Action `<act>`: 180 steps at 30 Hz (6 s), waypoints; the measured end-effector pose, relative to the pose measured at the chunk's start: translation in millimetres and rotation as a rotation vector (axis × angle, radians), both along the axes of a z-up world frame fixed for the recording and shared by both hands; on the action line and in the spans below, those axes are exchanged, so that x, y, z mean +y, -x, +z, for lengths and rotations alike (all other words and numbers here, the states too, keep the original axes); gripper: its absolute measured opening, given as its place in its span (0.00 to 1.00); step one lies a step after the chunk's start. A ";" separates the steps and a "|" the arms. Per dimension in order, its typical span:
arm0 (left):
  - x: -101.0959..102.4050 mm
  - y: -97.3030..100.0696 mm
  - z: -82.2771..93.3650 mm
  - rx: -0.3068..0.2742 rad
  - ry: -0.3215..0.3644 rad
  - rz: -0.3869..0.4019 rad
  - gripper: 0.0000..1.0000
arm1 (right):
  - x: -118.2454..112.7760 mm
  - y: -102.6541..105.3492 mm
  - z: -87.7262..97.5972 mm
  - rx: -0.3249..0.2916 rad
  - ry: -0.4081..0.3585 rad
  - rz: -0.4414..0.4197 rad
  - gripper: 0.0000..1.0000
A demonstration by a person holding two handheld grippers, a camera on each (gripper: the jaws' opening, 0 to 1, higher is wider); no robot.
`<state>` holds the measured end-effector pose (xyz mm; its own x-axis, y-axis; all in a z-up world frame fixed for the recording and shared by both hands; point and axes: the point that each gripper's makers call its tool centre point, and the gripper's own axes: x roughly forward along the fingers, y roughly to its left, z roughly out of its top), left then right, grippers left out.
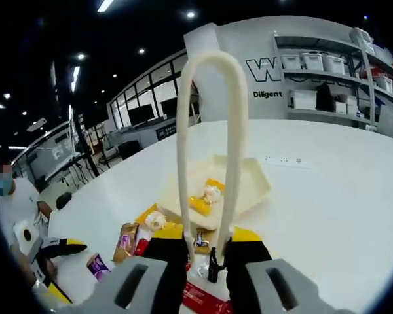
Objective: Place the target food into the container with the food tongs after gripping and lifting it, then release it inside without dropping or visibly crushing the food.
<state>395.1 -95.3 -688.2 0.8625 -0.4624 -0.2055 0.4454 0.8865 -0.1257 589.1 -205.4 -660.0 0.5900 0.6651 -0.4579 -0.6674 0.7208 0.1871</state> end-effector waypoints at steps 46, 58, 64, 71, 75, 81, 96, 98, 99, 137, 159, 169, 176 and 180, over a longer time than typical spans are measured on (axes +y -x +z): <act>1.8 0.5 -0.2 -0.014 -0.029 0.008 0.77 | -35.1 95.7 -27.6 0.247 -0.170 0.026 0.17; 0.6 1.6 1.8 -0.025 -0.025 0.001 0.77 | -14.3 115.3 -16.0 0.103 -0.061 0.133 0.20; 0.0 1.8 1.9 -0.028 -0.031 -0.001 0.77 | -6.5 115.1 -20.9 0.037 -0.008 0.154 0.22; 0.1 2.0 2.7 -0.035 -0.034 0.000 0.77 | -6.4 115.8 -27.9 0.026 -0.009 0.165 0.23; 0.6 1.8 2.0 -0.032 -0.034 0.001 0.77 | -6.3 117.8 -36.0 -0.007 0.033 0.178 0.23; -0.7 2.1 0.4 -0.025 -0.043 -0.004 0.77 | -6.5 112.8 -34.2 -0.029 0.041 0.157 0.19; -1.0 2.3 -2.8 -0.003 -0.037 0.001 0.77 | -10.1 110.1 -25.1 -0.015 -0.067 0.099 0.18; -1.1 2.5 -2.6 -0.002 -0.032 0.000 0.77 | -9.3 109.7 -22.4 -0.014 -0.075 0.103 0.18; -1.1 2.5 -2.5 -0.003 -0.032 -0.001 0.77 | -8.8 109.9 -20.8 -0.017 -0.077 0.105 0.18; -6.0 2.1 -1.7 -0.017 -0.037 -0.027 0.77 | -21.6 67.2 41.4 -0.084 -0.126 0.048 0.18; -8.8 7.7 7.5 -0.071 -0.041 -0.033 0.75 | 50.1 -3.2 105.6 -0.059 -0.167 -0.001 0.18; -13.1 9.4 10.1 -0.087 -0.044 -0.051 0.75 | 72.2 -30.8 88.4 -0.020 -0.158 -0.066 0.18; -13.3 8.7 9.7 -0.092 -0.039 -0.058 0.75 | 73.6 -43.4 52.2 0.012 -0.085 -0.095 0.18; -14.9 8.6 8.8 -0.088 -0.038 -0.064 0.75 | 72.9 -52.8 39.4 0.022 -0.064 -0.101 0.18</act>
